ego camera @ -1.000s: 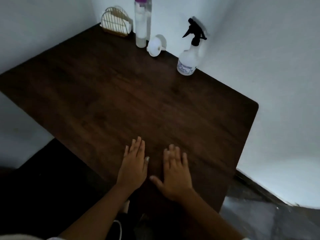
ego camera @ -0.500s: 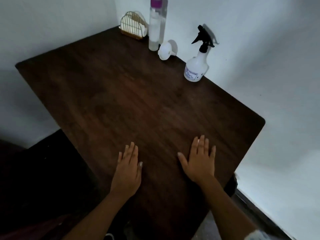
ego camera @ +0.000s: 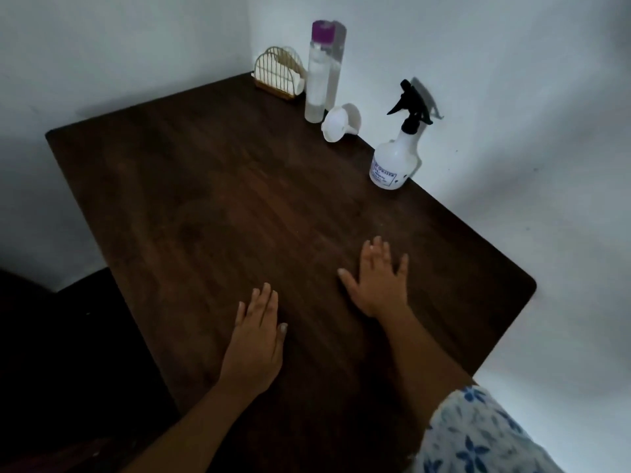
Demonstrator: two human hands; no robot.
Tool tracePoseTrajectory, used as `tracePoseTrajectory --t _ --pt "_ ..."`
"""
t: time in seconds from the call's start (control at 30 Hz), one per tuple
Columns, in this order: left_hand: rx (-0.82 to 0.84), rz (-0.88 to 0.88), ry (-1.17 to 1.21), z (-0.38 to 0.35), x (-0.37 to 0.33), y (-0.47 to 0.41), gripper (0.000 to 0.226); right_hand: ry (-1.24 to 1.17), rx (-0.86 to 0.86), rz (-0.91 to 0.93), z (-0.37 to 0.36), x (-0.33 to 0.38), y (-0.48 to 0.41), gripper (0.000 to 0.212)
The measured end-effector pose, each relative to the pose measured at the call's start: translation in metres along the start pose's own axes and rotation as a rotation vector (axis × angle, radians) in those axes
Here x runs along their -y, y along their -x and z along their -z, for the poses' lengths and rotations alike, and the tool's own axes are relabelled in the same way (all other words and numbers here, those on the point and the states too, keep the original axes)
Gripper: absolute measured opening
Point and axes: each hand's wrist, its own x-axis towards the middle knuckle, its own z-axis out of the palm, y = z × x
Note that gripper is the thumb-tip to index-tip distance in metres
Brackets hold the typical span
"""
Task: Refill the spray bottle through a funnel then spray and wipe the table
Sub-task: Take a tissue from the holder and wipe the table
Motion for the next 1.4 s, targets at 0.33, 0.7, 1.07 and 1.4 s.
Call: tracePoseTrajectory --t 0.33,0.7,1.07,1.4 --pt "-0.006 0.054 0.062 -0.009 -0.006 -0.025 0.076 -0.061 -0.043 0.301 -0.022 0.079 0.067 0.082" --pt "-0.025 -0.005 0.055 -0.007 -0.013 -0.024 0.08 -0.041 -0.066 -0.179 0.014 -0.053 -0.05 0.086" --pt "0.031 -0.058 0.039 -0.006 -0.035 -0.042 0.076 -0.101 -0.085 0.263 -0.023 0.059 0.081 0.085" --pt "0.094 -0.091 0.058 -0.005 -0.043 -0.01 0.076 -0.131 -0.124 -0.303 -0.013 -0.046 0.071 0.094"
